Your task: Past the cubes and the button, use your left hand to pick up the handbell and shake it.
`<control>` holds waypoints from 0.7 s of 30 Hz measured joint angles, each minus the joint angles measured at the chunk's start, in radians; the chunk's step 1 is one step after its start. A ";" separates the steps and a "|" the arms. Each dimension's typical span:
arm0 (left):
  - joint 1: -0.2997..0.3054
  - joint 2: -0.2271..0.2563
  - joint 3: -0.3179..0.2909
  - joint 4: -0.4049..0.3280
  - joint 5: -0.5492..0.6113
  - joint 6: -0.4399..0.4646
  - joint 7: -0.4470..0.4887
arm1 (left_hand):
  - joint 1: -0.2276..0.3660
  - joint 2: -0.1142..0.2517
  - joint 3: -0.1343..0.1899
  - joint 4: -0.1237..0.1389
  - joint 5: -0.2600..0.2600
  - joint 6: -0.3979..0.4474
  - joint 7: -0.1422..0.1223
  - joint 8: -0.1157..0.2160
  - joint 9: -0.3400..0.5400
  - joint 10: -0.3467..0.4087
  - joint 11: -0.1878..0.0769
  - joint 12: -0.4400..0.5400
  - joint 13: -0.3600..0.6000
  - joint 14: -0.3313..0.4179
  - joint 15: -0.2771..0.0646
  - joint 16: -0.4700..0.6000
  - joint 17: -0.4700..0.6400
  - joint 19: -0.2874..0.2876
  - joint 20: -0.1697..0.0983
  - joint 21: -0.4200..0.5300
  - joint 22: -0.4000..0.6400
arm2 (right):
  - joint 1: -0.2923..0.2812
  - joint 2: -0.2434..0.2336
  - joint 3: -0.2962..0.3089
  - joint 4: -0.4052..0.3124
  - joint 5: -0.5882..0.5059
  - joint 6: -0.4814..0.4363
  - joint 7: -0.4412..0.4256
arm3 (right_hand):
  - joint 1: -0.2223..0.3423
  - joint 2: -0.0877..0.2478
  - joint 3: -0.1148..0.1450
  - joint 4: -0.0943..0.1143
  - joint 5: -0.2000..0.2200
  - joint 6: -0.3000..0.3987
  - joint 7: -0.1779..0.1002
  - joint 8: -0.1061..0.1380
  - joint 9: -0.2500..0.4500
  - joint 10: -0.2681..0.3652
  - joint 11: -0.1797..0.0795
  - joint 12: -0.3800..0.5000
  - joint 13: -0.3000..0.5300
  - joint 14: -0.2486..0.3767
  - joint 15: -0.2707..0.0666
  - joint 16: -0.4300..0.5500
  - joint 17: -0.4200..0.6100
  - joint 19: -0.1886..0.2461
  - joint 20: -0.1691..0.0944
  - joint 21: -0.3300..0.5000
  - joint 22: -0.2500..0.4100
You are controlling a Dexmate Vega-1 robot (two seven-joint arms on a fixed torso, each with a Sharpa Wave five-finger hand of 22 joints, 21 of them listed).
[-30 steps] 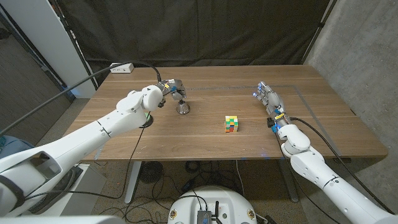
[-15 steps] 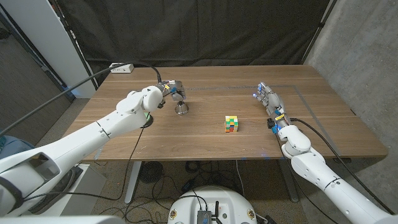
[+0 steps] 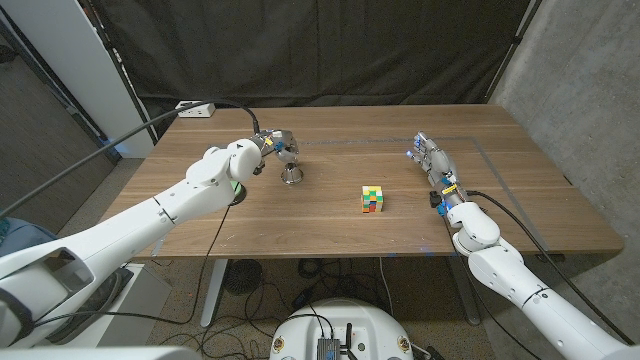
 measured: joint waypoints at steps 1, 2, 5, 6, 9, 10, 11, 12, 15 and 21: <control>0.001 0.001 -0.001 0.000 0.000 0.000 0.000 | -0.018 0.000 -0.005 0.005 0.000 -0.046 0.000 -0.001 -0.005 -0.029 0.006 0.000 -0.009 -0.026 0.006 0.000 0.000 -0.020 0.009 -0.014 0.000 | 0.000 0.000 0.000 0.000 -0.001 0.000 -0.001 | 0.000 0.000 0.000 0.000 0.000 0.000 0.000 0.000 0.000 0.000 0.000 0.000 0.000 0.000 0.000 0.000 0.000 0.000 0.000 0.000 0.000; 0.002 0.001 -0.002 0.000 0.003 -0.002 0.000 | -0.033 -0.001 -0.012 0.008 -0.002 -0.091 0.000 -0.007 -0.010 -0.056 0.012 0.000 -0.017 -0.052 0.012 0.000 0.000 -0.038 0.015 -0.026 0.000 | -0.001 0.000 0.000 -0.002 -0.001 0.000 -0.001 | 0.000 0.000 0.000 0.000 0.000 0.000 0.000 0.000 0.000 0.000 0.000 0.000 0.000 0.000 0.000 0.000 0.000 0.000 0.000 0.000 0.000; 0.008 0.001 -0.007 -0.001 0.003 -0.002 0.000 | -0.092 0.006 -0.034 0.025 -0.008 -0.222 0.010 -0.007 -0.032 -0.136 0.037 0.000 -0.042 -0.132 0.031 0.000 -0.005 -0.095 0.030 -0.068 0.000 | -0.001 0.000 0.000 -0.002 -0.003 -0.001 -0.003 | 0.000 0.000 0.000 0.000 0.000 0.000 0.000 0.000 0.000 0.001 0.001 0.000 0.000 0.000 0.000 0.000 0.000 0.000 0.000 0.000 0.000; 0.010 0.001 -0.009 -0.001 0.003 -0.002 0.000 | -0.109 0.007 -0.040 0.031 -0.008 -0.254 0.013 -0.007 -0.038 -0.156 0.044 0.000 -0.049 -0.153 0.038 0.000 -0.005 -0.109 0.033 -0.080 0.000 | -0.001 0.000 0.000 -0.002 -0.004 -0.002 -0.004 | 0.000 0.000 0.000 0.000 0.000 0.000 0.000 0.000 0.000 0.004 0.004 0.000 0.000 0.000 0.000 0.000 0.000 0.000 0.000 0.000 0.000; 0.019 0.002 -0.017 -0.001 -0.001 -0.020 0.018 | -0.150 0.009 -0.056 0.048 -0.015 -0.305 0.016 -0.006 -0.050 -0.195 0.051 0.000 -0.063 -0.199 0.045 0.000 -0.005 -0.146 0.035 -0.107 0.000 | -0.001 -0.001 -0.001 -0.007 -0.005 -0.005 -0.006 | 0.000 0.000 0.000 0.000 0.000 0.000 0.000 0.000 0.000 0.004 0.004 0.000 0.000 0.006 0.005 0.000 0.000 0.000 0.000 0.000 0.000; 0.024 0.002 -0.022 0.000 -0.006 -0.025 0.025 | -0.157 0.011 -0.060 0.052 -0.015 -0.309 0.016 -0.003 -0.054 -0.198 0.051 0.001 -0.068 -0.205 0.044 0.000 -0.005 -0.154 0.036 -0.112 0.000 | -0.002 -0.001 -0.001 -0.007 -0.005 -0.006 -0.006 | 0.000 0.000 0.000 0.000 0.000 0.000 0.000 0.000 0.000 0.004 0.004 0.000 0.000 0.006 0.005 0.000 0.000 0.000 0.000 0.000 0.000; 0.028 0.002 -0.025 0.001 -0.008 -0.027 0.028 | -0.164 0.013 -0.064 0.055 -0.015 -0.308 0.016 0.001 -0.055 -0.198 0.051 0.004 -0.069 -0.206 0.043 0.000 -0.005 -0.154 0.036 -0.113 0.000 | -0.002 -0.001 -0.001 -0.007 -0.006 -0.007 -0.006 | 0.000 0.000 0.000 0.000 0.000 0.000 0.000 0.000 0.000 0.004 0.004 0.000 0.000 0.006 0.005 0.000 0.000 0.000 0.000 0.000 0.000; 0.031 0.002 -0.028 0.002 -0.008 -0.027 0.028 | -0.175 0.013 -0.067 0.058 -0.015 -0.308 0.016 0.002 -0.056 -0.198 0.051 0.007 -0.071 -0.206 0.043 0.000 -0.005 -0.154 0.036 -0.113 0.000 | -0.002 -0.001 -0.001 -0.007 -0.006 -0.007 -0.007 | 0.000 0.000 0.000 0.000 0.000 0.000 0.000 0.000 0.000 0.004 0.004 0.000 0.000 0.006 0.005 0.000 0.000 0.000 0.000 0.000 0.000; 0.048 0.002 -0.045 0.005 -0.030 -0.051 0.072 | -0.190 0.016 -0.072 0.064 -0.015 -0.290 0.007 0.014 -0.060 -0.195 0.049 0.015 -0.078 -0.206 0.042 0.008 -0.005 -0.154 0.036 -0.120 0.000 | -0.002 -0.001 -0.002 -0.007 -0.007 -0.007 -0.007 | 0.000 0.000 0.000 0.000 0.000 0.000 0.000 0.000 0.000 0.004 0.004 0.000 0.000 0.006 0.005 0.000 0.000 0.000 0.000 0.000 0.000; 0.092 0.000 -0.085 0.008 -0.067 -0.084 0.155 | -0.198 0.016 -0.076 0.068 -0.015 -0.259 0.007 0.028 -0.065 -0.188 0.043 0.019 -0.083 -0.202 0.039 0.008 -0.009 -0.154 0.036 -0.128 0.000 | 0.004 -0.001 -0.005 -0.006 -0.007 -0.010 -0.004 | 0.000 0.000 0.000 0.000 0.000 0.000 0.000 0.000 0.000 0.004 0.004 0.000 0.000 0.005 0.005 0.000 0.000 0.000 0.000 0.000 0.000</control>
